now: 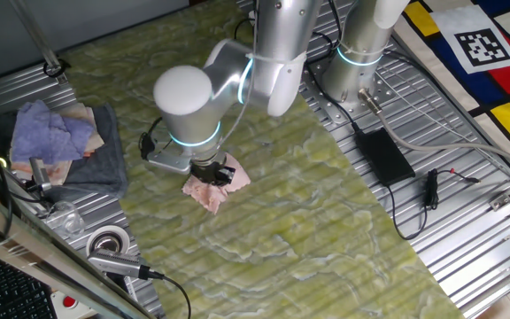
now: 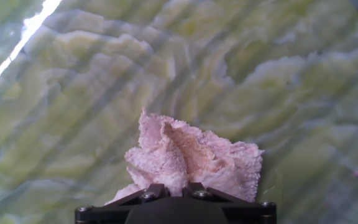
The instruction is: Clean the table with a cloth
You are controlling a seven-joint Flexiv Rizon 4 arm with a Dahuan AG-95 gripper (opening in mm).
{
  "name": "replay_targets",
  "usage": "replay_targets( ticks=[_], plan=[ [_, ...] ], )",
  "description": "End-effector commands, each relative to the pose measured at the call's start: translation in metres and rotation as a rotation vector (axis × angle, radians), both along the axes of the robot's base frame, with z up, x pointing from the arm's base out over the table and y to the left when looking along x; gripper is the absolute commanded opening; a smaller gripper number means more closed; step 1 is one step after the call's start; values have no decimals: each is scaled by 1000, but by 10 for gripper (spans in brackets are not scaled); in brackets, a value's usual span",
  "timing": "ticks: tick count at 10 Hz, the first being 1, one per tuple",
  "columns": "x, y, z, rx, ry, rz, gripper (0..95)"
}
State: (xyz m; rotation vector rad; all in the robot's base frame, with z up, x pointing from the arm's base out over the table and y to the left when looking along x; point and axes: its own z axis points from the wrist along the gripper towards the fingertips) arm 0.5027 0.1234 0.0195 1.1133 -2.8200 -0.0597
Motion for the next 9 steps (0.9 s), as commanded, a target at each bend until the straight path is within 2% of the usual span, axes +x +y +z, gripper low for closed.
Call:
replay_targets(
  ticks=[1, 9],
  plan=[
    [1, 0, -1, -18, 35, -18, 0],
    [1, 0, -1, -39, 49, 29, 0]
  ],
)
